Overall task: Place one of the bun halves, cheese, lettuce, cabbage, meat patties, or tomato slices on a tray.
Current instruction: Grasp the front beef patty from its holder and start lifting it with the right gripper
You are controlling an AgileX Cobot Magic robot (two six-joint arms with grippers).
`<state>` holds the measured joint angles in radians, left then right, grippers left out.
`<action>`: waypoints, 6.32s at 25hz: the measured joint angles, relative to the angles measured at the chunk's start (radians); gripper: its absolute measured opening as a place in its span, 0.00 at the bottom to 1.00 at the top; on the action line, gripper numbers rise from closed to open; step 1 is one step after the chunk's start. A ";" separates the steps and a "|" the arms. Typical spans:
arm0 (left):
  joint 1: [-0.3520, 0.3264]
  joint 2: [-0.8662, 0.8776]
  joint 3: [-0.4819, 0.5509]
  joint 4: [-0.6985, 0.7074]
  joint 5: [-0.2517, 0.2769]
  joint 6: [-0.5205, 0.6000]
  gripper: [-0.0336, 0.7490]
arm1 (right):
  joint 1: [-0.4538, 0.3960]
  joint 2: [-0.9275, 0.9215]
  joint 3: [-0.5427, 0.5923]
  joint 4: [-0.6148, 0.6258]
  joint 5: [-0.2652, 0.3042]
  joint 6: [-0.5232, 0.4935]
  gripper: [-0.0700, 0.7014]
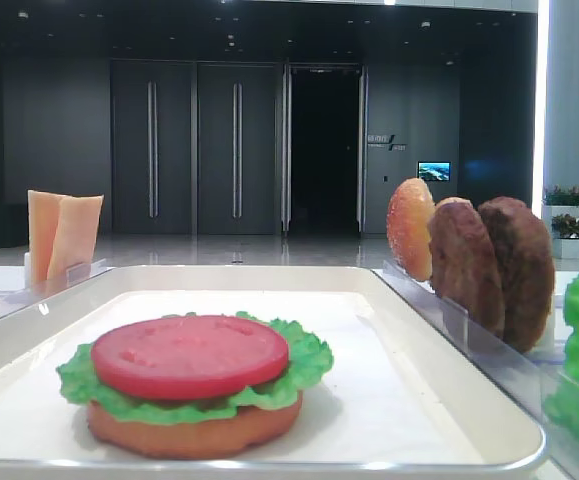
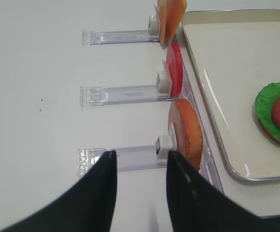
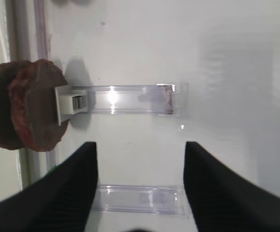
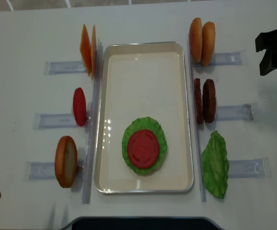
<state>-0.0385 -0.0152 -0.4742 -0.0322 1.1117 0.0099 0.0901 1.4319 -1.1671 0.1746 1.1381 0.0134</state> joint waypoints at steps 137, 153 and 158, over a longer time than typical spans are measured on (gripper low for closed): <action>0.000 0.000 0.000 0.000 0.000 0.000 0.04 | 0.492 0.301 -0.010 -0.169 -0.258 0.347 0.62; 0.000 0.000 0.000 0.000 0.000 0.000 0.04 | 0.492 0.324 -0.010 -0.232 -0.261 0.391 0.53; 0.000 0.000 0.000 0.000 0.000 0.000 0.04 | 0.492 0.324 -0.010 -0.235 -0.261 0.391 0.38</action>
<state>-0.0385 -0.0152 -0.4742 -0.0322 1.1117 0.0099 0.5825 1.7563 -1.1771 -0.0603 0.8769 0.4043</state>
